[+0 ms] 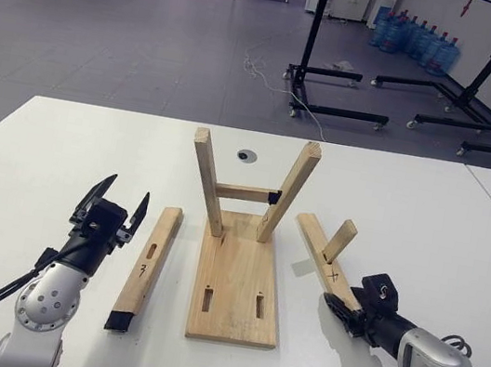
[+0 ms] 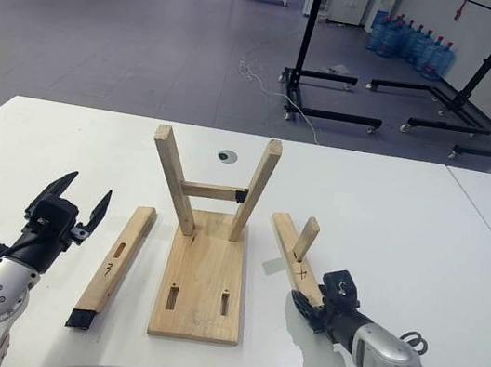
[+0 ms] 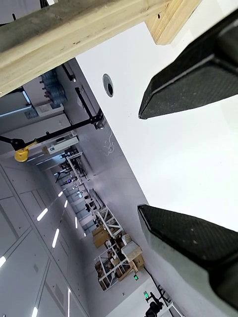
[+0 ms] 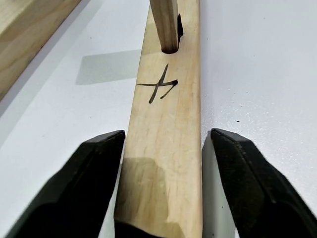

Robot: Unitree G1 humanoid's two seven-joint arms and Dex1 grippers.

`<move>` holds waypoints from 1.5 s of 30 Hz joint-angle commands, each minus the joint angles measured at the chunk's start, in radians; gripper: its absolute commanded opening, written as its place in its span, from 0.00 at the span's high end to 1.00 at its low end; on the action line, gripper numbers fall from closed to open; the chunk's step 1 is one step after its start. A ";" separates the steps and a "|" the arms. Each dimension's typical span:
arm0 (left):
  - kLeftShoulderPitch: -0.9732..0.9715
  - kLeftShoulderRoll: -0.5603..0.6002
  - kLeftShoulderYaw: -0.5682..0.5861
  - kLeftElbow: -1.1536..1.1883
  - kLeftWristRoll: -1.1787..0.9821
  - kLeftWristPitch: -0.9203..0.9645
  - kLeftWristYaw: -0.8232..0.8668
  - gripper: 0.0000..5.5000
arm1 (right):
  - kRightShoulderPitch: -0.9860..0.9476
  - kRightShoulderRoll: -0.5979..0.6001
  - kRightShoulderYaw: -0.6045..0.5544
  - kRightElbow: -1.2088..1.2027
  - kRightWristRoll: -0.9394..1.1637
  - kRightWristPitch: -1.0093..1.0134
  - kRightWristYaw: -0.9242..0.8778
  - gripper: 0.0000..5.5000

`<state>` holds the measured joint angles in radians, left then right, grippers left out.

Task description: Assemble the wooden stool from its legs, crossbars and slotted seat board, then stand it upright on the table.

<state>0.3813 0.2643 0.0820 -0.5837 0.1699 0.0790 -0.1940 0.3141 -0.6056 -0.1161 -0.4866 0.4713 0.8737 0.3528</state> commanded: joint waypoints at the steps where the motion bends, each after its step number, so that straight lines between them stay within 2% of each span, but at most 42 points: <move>1: -0.022 -0.007 -0.016 0.016 0.012 0.002 0.011 0.43 | -0.015 -0.017 0.031 0.022 -0.014 0.057 0.014 0.54; 4: -0.026 -0.015 -0.016 0.029 0.015 0.000 0.024 0.43 | -0.032 -0.032 0.045 0.039 -0.029 0.046 0.036 0.63; 8: -0.030 -0.029 -0.001 0.057 -0.034 -0.012 0.018 0.43 | -0.054 -0.023 0.049 0.091 -0.066 -0.014 0.051 0.63; 12: -0.075 -0.050 0.044 0.081 -0.239 -0.007 -0.051 0.43 | -0.223 0.091 -0.081 0.327 -0.035 -0.197 0.028 0.63; 15: -0.133 -0.038 0.091 0.106 -0.434 0.009 -0.139 0.43 | -0.420 0.221 -0.276 0.493 0.084 -0.327 -0.064 0.63; 16: -0.151 -0.031 0.103 0.110 -0.486 0.016 -0.166 0.43 | -0.464 0.235 -0.309 0.509 0.114 -0.361 -0.055 0.63; 18: -0.195 -0.004 0.128 0.086 -0.603 0.056 -0.214 0.43 | -0.590 0.231 -0.325 0.501 0.186 -0.404 0.027 0.63; 20: -0.235 0.029 0.152 0.074 -0.700 0.094 -0.257 0.43 | -0.692 0.248 -0.322 0.422 0.337 -0.362 0.113 0.63; 25: -0.191 0.165 0.132 -0.023 -1.001 0.237 -0.506 0.43 | -0.661 0.195 -0.281 0.189 0.836 -0.065 0.285 0.63; 28: -0.171 0.216 0.119 -0.031 -1.086 0.305 -0.571 0.43 | -0.554 0.128 -0.238 0.107 0.930 0.040 0.403 0.63; 31: -0.140 0.244 0.085 -0.025 -1.121 0.374 -0.589 0.43 | -0.462 0.093 -0.097 0.076 0.751 -0.004 0.511 0.63; 35: -0.150 0.244 0.073 0.010 -1.195 0.439 -0.597 0.43 | -0.372 0.094 0.101 0.128 0.473 -0.167 0.638 0.63; 40: -0.188 0.224 0.056 0.048 -1.261 0.492 -0.591 0.43 | -0.369 0.137 0.193 0.187 0.379 -0.238 0.695 0.63; 45: -0.233 0.195 0.021 0.084 -1.239 0.495 -0.573 0.43 | -0.401 0.133 0.244 0.223 0.389 -0.186 0.749 0.63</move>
<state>0.1732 0.4656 0.1134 -0.5124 -1.0829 0.5677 -0.7798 -0.0599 -0.4634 0.1149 -0.2771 0.8625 0.6727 1.0822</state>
